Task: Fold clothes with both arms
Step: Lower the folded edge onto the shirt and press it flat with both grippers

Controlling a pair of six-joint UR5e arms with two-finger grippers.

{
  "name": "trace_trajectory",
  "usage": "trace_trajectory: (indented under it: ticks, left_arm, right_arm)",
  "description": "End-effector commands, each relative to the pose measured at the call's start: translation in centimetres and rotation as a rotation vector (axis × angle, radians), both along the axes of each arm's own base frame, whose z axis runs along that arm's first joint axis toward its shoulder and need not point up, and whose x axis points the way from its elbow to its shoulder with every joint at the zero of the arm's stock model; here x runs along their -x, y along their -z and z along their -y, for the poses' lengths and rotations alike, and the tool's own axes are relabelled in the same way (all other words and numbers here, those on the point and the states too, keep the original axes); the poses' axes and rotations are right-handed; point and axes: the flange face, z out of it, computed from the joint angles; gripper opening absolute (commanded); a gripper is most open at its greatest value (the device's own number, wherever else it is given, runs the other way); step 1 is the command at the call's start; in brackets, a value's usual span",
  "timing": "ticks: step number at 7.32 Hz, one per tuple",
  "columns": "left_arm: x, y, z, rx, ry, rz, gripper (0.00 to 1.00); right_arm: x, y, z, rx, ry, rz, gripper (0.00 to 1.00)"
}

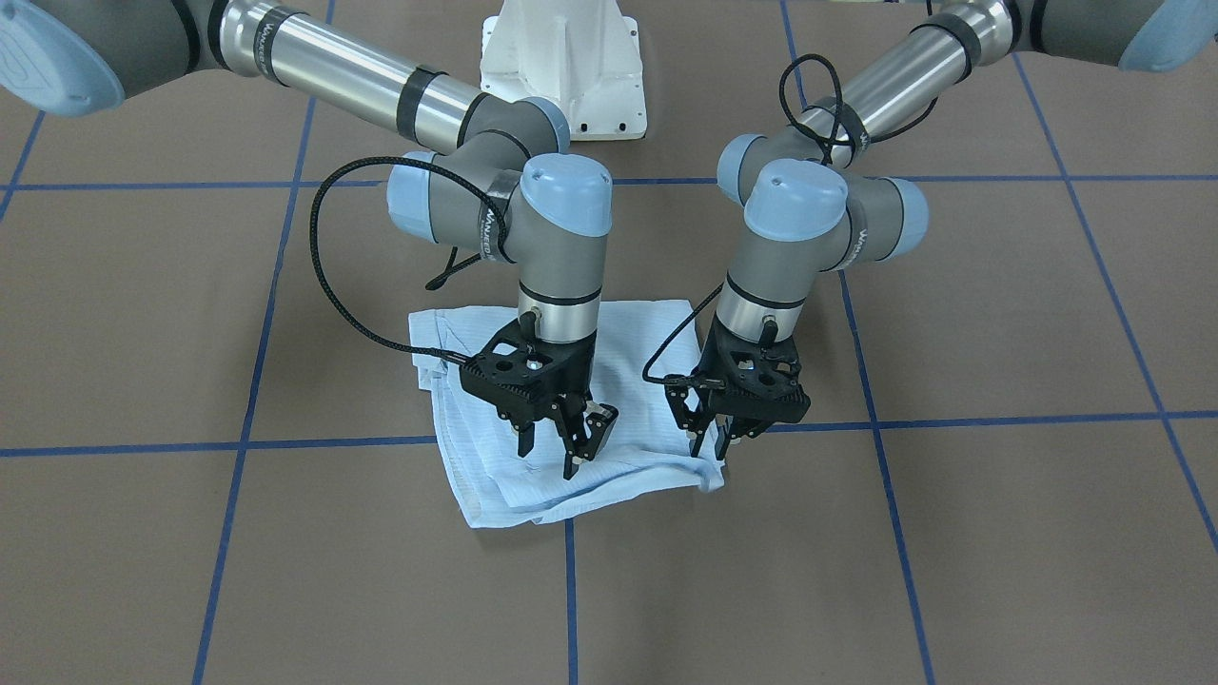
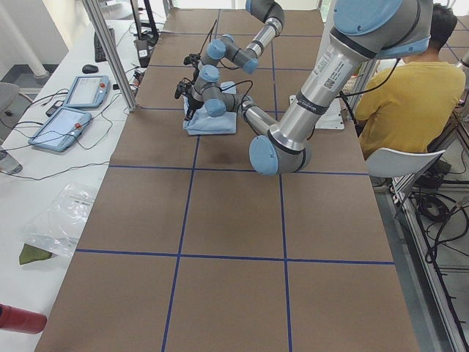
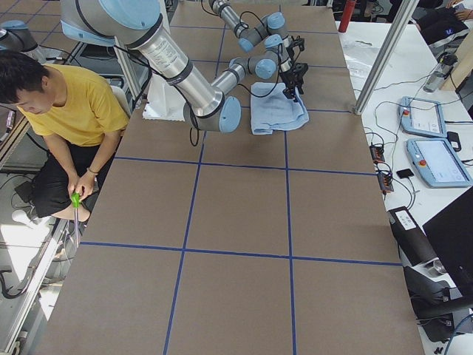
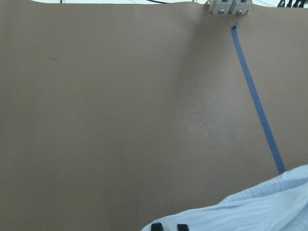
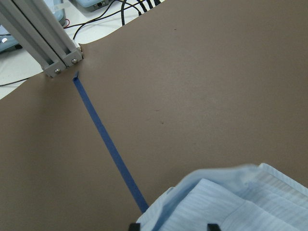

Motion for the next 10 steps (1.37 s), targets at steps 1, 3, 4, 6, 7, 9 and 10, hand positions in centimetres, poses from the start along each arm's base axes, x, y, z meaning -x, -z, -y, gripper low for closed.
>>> trace_trajectory:
  ticks: [1, 3, 4, 6, 7, 9, 10]
  left_arm:
    - [3.5, -2.1, -0.5, -0.065, -0.064, 0.034, 1.00]
    - [4.1, -2.9, -0.8, -0.058, -0.073, 0.036, 1.00]
    - [4.5, -2.6, -1.2, -0.075, -0.081, 0.034, 1.00]
    - [6.0, -3.3, -2.2, -0.101, -0.091, 0.044, 1.00]
    - [6.1, -3.3, -2.2, -0.102, -0.090, 0.043, 1.00]
    - [6.5, -2.9, -2.4, -0.107, -0.086, 0.038, 1.00]
    - [6.6, -2.9, -2.4, -0.108, -0.084, 0.039, 1.00]
  right_arm:
    - [0.3, 0.5, -0.4, 0.008, 0.025, 0.008, 1.00]
    - [1.3, -0.5, -1.4, 0.021, 0.056, -0.003, 1.00]
    - [3.5, -1.8, -3.7, 0.027, 0.089, -0.023, 1.00]
    - [6.4, -2.0, -4.3, -0.064, 0.097, -0.139, 1.00]
    - [7.7, -3.2, -3.3, -0.081, 0.081, -0.216, 1.00]
    - [8.6, -6.1, -0.9, -0.134, 0.058, -0.387, 1.00]
    - [7.3, -7.2, 1.2, -0.132, 0.056, -0.430, 1.00]
